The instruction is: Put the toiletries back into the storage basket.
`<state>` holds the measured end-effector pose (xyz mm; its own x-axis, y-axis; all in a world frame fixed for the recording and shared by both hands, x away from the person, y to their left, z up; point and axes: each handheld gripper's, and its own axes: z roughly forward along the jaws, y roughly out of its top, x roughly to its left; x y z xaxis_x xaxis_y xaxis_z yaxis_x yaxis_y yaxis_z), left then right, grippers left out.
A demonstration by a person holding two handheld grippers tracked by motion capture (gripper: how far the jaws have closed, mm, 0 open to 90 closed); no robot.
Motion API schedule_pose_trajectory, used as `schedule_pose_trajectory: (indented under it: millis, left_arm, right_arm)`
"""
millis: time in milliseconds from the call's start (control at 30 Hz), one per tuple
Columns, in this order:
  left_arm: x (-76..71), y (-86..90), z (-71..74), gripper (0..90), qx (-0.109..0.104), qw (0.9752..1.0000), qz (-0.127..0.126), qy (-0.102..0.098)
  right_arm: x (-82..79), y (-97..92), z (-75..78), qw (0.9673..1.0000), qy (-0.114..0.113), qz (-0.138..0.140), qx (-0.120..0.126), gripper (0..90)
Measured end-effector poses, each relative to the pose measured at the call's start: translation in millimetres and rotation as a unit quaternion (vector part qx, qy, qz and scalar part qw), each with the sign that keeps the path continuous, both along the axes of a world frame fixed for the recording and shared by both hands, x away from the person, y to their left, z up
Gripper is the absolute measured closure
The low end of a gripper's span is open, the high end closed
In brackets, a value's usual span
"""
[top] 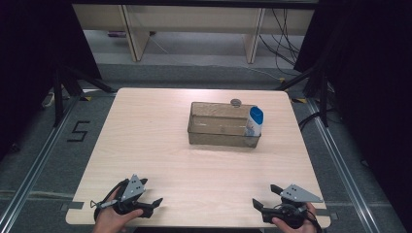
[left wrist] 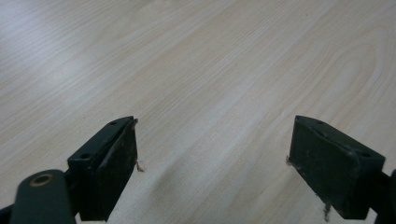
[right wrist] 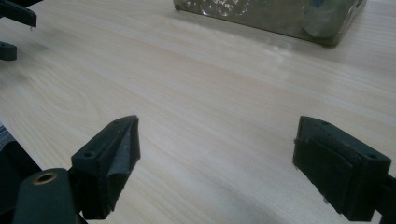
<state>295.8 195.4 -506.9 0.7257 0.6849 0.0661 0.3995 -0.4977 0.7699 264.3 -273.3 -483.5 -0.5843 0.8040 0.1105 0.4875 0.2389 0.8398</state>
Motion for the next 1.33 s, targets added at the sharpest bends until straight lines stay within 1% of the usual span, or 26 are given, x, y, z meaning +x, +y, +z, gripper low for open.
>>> schedule_pose_trajectory:
  millis: [33,67,100,133,167,200,233,267,333,367,400,433,467,500,533,600,633,667,733,767,833,867,933,1100,1167,1333]
  left_arm:
    - [0.0,-0.1,0.0,15.0,0.0,1.0,0.0,0.0]
    - [0.1,-0.1,0.0,15.0,0.0,1.0,0.0,0.0]
    - [0.0,-0.1,-0.1,15.0,0.0,1.0,0.0,0.0]
    - [0.1,-0.1,-0.1,15.0,0.001,1.0,-0.001,0.0]
    - [0.1,0.0,-0.1,15.0,0.0,1.0,0.0,0.0]
    - [0.2,0.0,-0.1,15.0,0.002,1.0,0.0,0.0]
    - [0.3,0.1,-0.1,15.0,0.002,1.0,0.0,0.0]
    - [0.3,0.0,-0.1,15.0,0.002,1.0,-0.001,0.0]
    - [0.4,0.0,-0.3,15.0,0.002,1.0,-0.002,0.0]
    - [1.0,-0.6,-1.4,15.0,0.001,1.0,0.001,-0.005]
    - [1.0,-0.4,-1.3,15.0,0.001,1.0,0.001,-0.004]
    - [0.5,0.0,-0.4,15.0,0.002,1.0,0.0,-0.001]
    - [0.4,0.1,-0.1,15.0,0.003,1.0,0.0,0.0]
    - [0.4,0.2,-0.1,15.0,0.004,1.0,-0.001,0.0]
    - [0.3,0.3,0.0,15.0,0.004,1.0,-0.001,0.0]
    - [0.3,0.1,-0.1,15.0,0.003,1.0,-0.001,0.0]
    - [0.3,0.1,-0.2,15.0,0.002,1.0,0.0,-0.001]
    - [0.3,0.1,-0.2,15.0,0.003,1.0,0.0,0.0]
    - [0.3,0.2,-0.1,15.0,0.003,1.0,0.0,0.0]
    - [0.4,0.3,-0.1,15.0,0.002,1.0,0.0,-0.001]
    - [0.3,0.2,-0.1,14.9,0.003,1.0,0.0,0.0]
    - [0.3,0.2,-0.2,15.0,0.003,1.0,0.0,0.0]
    - [0.3,0.1,-0.2,15.0,0.003,1.0,0.0,0.0]
    - [0.4,0.3,-0.1,15.0,0.002,1.0,0.0,0.0]
    - [-0.3,-0.9,-0.7,15.0,-0.009,1.0,0.002,0.001]
    - [0.1,-0.8,-1.3,15.0,-0.012,0.9999,0.001,-0.001]
  right_arm:
    - [-1.9,1.3,-0.3,0.9999,0.009,-0.004,0.01,15.8]
    - [-2.5,0.9,-0.6,0.9999,0.009,-0.005,0.007,15.8]
    - [-2.1,-0.5,-0.6,1.0,-0.002,0.0,-0.002,15.8]
    - [-4.3,0.3,-0.5,0.9999,0.009,-0.003,0.003,15.8]
    - [-4.0,-0.8,-1.2,1.0,-0.001,0.0,-0.002,15.8]
    - [-6.6,0.5,-1.4,0.9999,0.012,-0.005,0.006,15.8]
    - [-6.2,-1.1,-2.0,1.0,0.005,0.0,-0.002,15.8]
    - [-7.8,-0.9,-2.0,0.9999,0.01,0.0,0.003,15.8]
    - [-8.6,-2.5,-2.7,1.0,0.003,0.001,-0.006,15.8]
    - [-10.5,-1.5,-3.1,0.9999,0.012,-0.003,0.001,15.8]
    - [-10.3,-2.2,-3.7,1.0,0.007,0.002,0.0,15.8]
    - [-12.4,-2.2,-2.9,0.9999,0.016,-0.002,-0.002,15.8]
    - [-11.8,-3.1,-3.8,0.9999,0.009,0.003,-0.002,15.8]
    - [-13.3,-2.5,-3.5,0.9999,0.012,0.003,0.0,15.8]
    - [-13.4,-3.3,-3.7,0.9999,0.008,0.004,-0.007,15.8]
    - [-16.3,-2.2,-3.9,0.9998,0.02,-0.001,-0.003,15.8]
    - [-15.5,-3.4,-4.4,0.9999,0.011,0.004,-0.012,15.8]
    - [-16.2,-3.6,-4.5,0.9998,0.012,0.005,-0.015,15.8]
    - [-19.7,-2.0,-3.8,0.9995,0.032,-0.001,-0.007,15.8]
    - [-18.5,-3.9,-4.2,0.9997,0.019,0.006,-0.018,15.8]
    - [-19.0,-4.2,-4.8,0.9997,0.017,0.006,-0.018,15.8]
    - [-21.7,-2.3,-4.9,0.9994,0.034,-0.004,-0.005,15.8]
    - [-19.9,-4.8,-5.1,0.9997,0.017,0.004,-0.018,15.8]
    - [-20.6,-5.3,-5.1,0.9997,0.016,0.005,-0.017,15.8]
    - [-20.7,-5.4,-5.2,0.9997,0.016,0.006,-0.019,15.8]
    - [-20.7,-5.6,-5.0,0.9997,0.016,0.005,-0.018,15.8]
